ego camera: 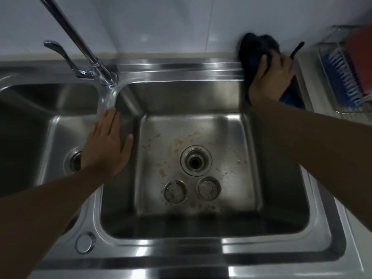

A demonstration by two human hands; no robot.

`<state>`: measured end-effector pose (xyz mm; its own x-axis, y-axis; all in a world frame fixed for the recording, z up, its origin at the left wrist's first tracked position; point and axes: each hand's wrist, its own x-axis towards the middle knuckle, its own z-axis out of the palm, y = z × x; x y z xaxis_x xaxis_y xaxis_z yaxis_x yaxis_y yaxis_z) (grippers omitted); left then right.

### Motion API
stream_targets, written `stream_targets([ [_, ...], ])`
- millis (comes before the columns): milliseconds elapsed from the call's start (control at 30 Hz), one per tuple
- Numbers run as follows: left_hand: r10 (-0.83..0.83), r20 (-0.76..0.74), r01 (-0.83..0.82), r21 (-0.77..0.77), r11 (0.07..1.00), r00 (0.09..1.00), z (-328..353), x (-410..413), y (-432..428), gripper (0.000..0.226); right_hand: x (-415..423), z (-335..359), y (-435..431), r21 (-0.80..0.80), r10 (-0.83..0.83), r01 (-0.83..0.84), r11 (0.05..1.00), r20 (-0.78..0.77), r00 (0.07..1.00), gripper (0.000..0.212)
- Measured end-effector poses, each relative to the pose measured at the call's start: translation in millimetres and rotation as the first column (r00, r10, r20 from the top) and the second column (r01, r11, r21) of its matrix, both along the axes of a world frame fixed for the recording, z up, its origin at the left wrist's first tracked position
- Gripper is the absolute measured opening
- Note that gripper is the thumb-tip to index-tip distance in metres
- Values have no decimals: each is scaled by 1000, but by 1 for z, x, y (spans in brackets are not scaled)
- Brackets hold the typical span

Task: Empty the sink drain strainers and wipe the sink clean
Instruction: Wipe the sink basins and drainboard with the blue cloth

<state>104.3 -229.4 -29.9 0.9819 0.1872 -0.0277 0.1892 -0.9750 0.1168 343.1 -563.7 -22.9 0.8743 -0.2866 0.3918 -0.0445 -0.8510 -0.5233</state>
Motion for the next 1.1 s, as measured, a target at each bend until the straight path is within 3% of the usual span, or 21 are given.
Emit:
stream_targets([
  [67,-1,-2,1,3,1000,1000,-2,1,3,75,-5,-12,22,-119,64,-78,990,-122,991,47],
  [167,-6,-2,6,2,1000,1000,-3,2,6,75,-15,-22,52,-265,262,-296,918,-156,952,49],
  [233,-6,1,6,5,1000,1000,-4,3,7,75,-16,-22,76,-363,468,-492,791,-160,869,48],
  [333,-4,-4,4,2,1000,1000,-3,2,8,75,-15,-21,99,-497,699,-692,523,-214,682,46],
  [400,-1,-5,1,-7,1000,1000,-3,2,8,75,-12,-24,91,-536,720,-685,494,-190,667,46],
  [533,-6,-6,6,-12,1000,1000,-2,3,7,77,-17,-36,61,-520,577,-524,674,-72,813,44],
  [667,-14,-14,13,-14,1000,1000,-4,3,9,83,-22,-30,94,-513,566,-500,698,-34,824,40],
  [800,0,9,1,-83,997,1000,-4,2,11,86,-31,-33,164,-603,708,-574,555,-19,705,47],
  [933,89,83,-62,-290,955,993,-5,1,13,86,-42,-62,181,-704,782,-560,436,-12,623,61],
  [1033,104,90,-74,-287,955,990,-6,1,12,87,-36,-80,148,-823,872,-526,213,-83,483,49],
  [1100,90,73,-69,-248,966,993,-5,2,12,87,-36,-87,132,-847,875,-526,82,-192,445,41],
])
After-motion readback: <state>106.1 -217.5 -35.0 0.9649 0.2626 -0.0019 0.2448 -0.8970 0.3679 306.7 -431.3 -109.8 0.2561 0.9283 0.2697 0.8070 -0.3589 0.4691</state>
